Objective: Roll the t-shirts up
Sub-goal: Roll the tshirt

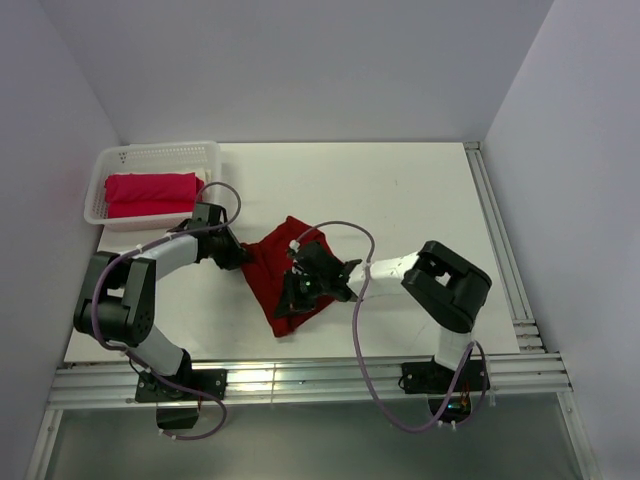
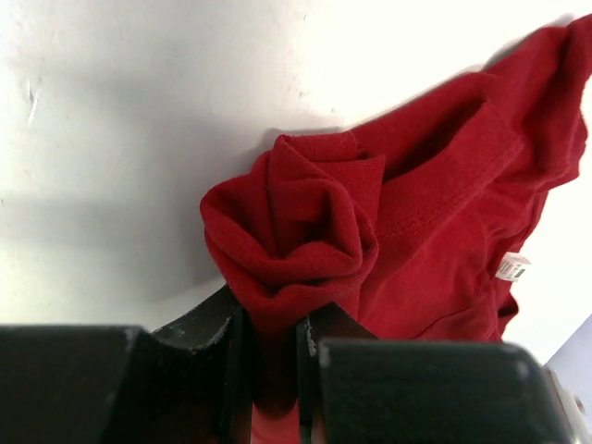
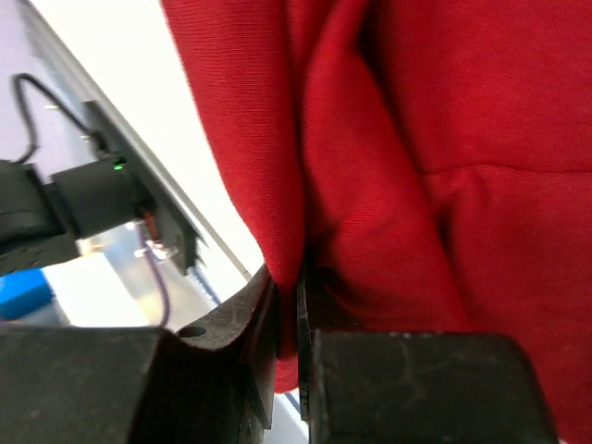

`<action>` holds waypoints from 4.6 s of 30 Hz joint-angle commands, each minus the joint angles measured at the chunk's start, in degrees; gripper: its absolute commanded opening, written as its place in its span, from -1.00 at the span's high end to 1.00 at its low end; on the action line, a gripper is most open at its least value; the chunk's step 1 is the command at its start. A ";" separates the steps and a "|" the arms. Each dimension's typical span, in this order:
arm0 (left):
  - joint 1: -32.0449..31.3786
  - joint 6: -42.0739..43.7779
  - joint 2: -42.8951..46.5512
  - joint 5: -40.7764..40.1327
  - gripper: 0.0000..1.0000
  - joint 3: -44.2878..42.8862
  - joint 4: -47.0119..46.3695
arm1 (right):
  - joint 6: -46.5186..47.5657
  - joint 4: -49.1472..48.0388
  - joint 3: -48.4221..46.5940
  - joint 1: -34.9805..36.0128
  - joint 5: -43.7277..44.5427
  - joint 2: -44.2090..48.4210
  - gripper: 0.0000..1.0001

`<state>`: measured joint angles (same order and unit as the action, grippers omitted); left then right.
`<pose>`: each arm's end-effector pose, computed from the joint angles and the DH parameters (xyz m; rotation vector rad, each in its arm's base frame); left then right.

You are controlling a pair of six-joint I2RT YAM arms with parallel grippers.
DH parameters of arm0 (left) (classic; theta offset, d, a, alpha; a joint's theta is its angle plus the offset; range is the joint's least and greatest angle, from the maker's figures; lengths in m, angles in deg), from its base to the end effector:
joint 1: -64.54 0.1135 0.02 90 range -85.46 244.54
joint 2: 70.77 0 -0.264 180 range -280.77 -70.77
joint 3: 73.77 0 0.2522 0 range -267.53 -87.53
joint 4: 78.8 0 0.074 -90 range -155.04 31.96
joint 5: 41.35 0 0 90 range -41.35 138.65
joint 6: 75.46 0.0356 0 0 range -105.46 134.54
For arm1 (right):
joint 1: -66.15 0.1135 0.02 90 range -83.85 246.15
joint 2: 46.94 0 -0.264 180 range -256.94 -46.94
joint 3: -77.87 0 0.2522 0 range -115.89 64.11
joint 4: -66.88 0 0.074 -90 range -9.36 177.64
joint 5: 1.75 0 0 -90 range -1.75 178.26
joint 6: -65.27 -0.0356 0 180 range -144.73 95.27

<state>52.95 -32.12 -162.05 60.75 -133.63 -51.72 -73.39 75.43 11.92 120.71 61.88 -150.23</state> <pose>0.2904 -0.0672 0.1532 -0.7352 2.5941 -0.6195 0.1929 0.2983 0.1414 -0.3992 2.7124 1.2638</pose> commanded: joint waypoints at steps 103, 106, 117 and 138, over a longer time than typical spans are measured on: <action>-2.29 5.08 0.15 -3.31 0.35 -3.54 -1.29 | 19.66 25.94 7.90 -0.86 11.59 16.44 -0.64; -2.90 5.69 -0.29 -3.75 0.35 -5.21 0.82 | 20.53 31.73 3.43 -0.69 16.07 20.57 -0.71; -3.52 7.10 -0.65 -1.64 0.35 -6.63 3.37 | 26.34 46.61 -22.06 7.22 36.56 11.54 -0.75; -3.43 8.68 -5.31 3.98 0.39 -11.45 10.76 | 33.72 47.40 -41.77 21.64 55.19 -12.20 -0.68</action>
<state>49.73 -25.04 -166.78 62.45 -142.44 -44.07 -41.72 122.64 -26.83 142.51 112.18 -161.70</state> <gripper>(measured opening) 0.311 0.841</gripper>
